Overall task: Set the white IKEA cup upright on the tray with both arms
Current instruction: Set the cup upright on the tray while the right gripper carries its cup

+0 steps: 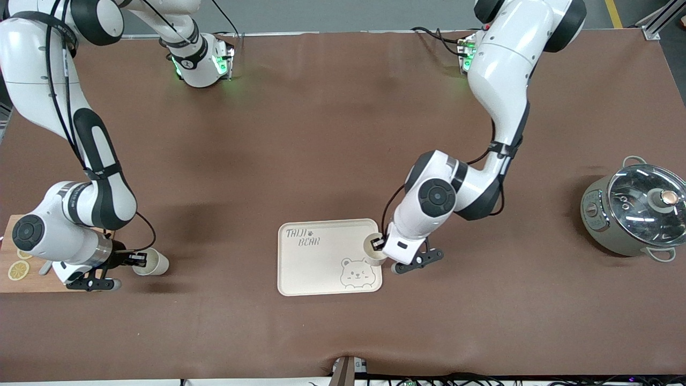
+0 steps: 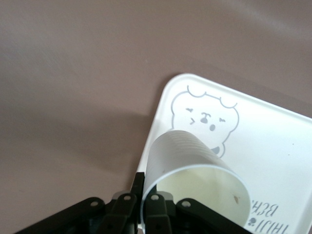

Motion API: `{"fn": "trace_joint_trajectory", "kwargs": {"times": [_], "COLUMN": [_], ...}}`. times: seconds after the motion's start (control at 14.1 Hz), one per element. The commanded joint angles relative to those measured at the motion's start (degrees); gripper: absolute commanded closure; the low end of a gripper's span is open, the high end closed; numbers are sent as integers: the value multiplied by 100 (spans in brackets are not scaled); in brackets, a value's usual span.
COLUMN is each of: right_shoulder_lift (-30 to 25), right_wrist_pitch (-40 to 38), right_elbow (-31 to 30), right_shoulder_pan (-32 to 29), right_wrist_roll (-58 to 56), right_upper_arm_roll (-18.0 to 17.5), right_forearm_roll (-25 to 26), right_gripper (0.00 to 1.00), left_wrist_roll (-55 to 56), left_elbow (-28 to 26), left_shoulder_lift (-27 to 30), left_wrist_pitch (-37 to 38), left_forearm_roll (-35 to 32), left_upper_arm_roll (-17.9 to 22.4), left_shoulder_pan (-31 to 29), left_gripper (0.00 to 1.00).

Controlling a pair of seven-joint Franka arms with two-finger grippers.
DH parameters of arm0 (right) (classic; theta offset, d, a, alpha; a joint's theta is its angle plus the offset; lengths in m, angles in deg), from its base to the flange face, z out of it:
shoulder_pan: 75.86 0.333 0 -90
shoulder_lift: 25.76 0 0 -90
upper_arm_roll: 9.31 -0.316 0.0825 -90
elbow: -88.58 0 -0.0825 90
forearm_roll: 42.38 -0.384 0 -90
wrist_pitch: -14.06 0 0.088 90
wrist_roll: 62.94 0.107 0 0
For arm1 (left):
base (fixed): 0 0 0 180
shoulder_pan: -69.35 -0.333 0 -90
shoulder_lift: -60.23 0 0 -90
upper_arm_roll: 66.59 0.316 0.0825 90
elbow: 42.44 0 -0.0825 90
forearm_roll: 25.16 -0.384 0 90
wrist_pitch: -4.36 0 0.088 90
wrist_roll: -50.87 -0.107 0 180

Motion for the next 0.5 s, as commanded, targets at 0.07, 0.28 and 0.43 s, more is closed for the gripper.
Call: {"fn": "trace_joint_trajectory", "kwargs": {"times": [0.07, 0.28, 0.43], "right_shoulder_lift": [49, 14, 14], "right_wrist_pitch": [-70, -577, -1166], "right_elbow": [128, 338, 654], "right_shoulder_pan": [-2, 111, 278], "right_wrist_roll": [70, 630, 1192], "right_upper_arm_roll": [-44, -71, -79], "right_forearm_roll": [-69, -113, -139], "right_gripper": [100, 100, 100], "left_wrist_roll": [179, 196, 205], "left_elbow": [96, 87, 96], "left_shoulder_lift": [-239, -353, -406], "left_wrist_pitch": [-143, -143, -143], "left_forearm_roll": [218, 297, 306], "left_upper_arm_roll": [80, 79, 71], "left_shoulder_pan": [164, 182, 191], "left_gripper": [100, 100, 100]}}
